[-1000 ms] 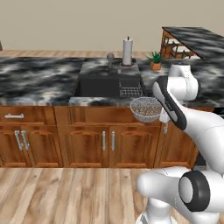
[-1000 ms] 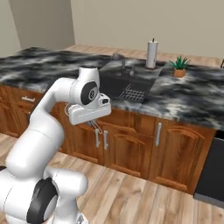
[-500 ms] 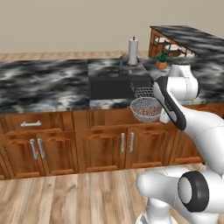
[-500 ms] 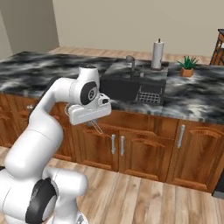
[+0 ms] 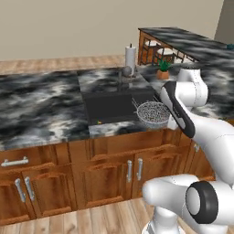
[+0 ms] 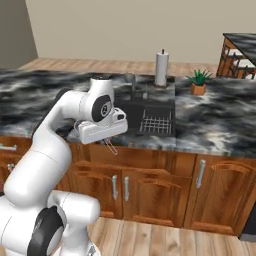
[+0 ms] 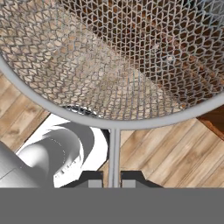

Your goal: Pick the teapot and strainer and place them in the sink. Then turn on the water.

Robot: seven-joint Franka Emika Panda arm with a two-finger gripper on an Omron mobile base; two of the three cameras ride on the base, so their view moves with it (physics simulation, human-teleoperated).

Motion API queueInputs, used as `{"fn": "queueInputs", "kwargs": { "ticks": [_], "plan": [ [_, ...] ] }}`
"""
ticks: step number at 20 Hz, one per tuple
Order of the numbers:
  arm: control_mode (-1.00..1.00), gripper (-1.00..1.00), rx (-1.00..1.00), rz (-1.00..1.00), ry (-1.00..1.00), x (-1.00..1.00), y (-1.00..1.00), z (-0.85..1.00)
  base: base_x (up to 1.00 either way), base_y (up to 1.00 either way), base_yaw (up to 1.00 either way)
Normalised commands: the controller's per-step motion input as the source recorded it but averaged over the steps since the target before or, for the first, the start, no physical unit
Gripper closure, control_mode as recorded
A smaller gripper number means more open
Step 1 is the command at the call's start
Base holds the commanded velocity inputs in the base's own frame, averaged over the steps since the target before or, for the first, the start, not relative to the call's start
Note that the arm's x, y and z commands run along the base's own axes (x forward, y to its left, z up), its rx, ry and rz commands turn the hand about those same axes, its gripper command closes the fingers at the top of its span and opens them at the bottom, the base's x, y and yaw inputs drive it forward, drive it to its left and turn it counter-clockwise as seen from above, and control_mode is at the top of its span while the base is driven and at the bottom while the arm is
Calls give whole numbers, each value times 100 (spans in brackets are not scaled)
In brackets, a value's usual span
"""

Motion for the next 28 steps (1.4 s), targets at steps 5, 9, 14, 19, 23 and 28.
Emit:
{"fn": "queueInputs", "kwargs": {
  "ticks": [5,9,14,19,23,28],
  "plan": [
    [100,100,0,0,0,0,0,0,60,56,-32],
    [100,100,0,0,0,0,0,0,22,67,-24],
    [100,100,0,0,0,0,0,0,4,88,-3],
    [100,100,0,0,0,0,0,0,54,59,0],
    [100,100,0,0,0,0,0,0,85,16,0],
    [100,100,0,0,0,0,0,0,75,11,0]
  ]
}}
